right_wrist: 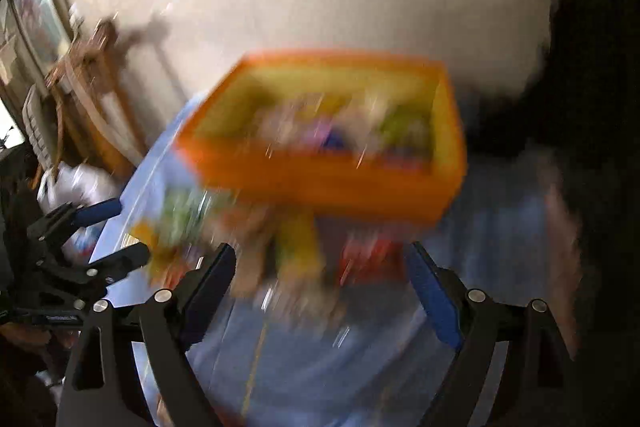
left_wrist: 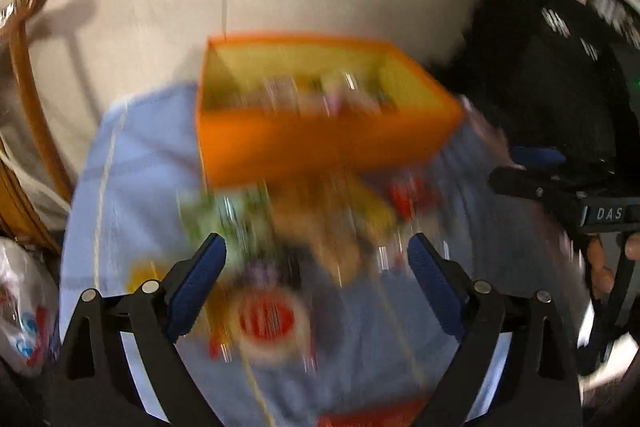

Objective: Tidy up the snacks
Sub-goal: 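Grasp another brown bread pack with the right tool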

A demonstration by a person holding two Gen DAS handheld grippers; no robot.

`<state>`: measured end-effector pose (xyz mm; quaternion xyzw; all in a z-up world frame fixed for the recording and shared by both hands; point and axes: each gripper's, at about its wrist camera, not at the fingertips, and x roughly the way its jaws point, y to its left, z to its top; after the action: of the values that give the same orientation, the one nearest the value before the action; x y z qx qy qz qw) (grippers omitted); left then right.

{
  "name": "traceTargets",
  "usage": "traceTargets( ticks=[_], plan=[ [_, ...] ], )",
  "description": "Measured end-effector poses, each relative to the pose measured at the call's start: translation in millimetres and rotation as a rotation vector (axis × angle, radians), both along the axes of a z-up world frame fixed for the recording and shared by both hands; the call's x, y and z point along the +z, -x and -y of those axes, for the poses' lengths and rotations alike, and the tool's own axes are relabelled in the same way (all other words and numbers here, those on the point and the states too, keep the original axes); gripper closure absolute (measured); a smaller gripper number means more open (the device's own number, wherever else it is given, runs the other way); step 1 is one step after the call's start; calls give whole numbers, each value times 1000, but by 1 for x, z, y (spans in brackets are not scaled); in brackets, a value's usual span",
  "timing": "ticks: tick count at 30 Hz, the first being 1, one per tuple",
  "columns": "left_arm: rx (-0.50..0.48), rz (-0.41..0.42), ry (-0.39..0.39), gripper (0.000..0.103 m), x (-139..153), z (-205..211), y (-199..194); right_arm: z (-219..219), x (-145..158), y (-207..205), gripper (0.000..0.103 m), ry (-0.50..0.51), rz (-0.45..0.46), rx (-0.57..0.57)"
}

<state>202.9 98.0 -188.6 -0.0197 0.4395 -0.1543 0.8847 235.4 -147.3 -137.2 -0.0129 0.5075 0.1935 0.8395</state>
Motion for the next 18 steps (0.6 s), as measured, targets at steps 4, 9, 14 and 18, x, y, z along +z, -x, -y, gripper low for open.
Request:
traceTargets(
  ticks=[4,9,14,18],
  plan=[
    [-48,-64,-24,13,-43,1,58,-24,-41,77,16,-20,-109,112],
    [36,-147,1,13,-75,-13,90,-51,-54,143,16,16,-91,303],
    [155,-157,21,13,-79,-43,103,-78,-66,178,17,99,-13,472],
    [216,-172,26,13,-75,-61,106,-96,-72,195,18,154,95,551]
  ],
)
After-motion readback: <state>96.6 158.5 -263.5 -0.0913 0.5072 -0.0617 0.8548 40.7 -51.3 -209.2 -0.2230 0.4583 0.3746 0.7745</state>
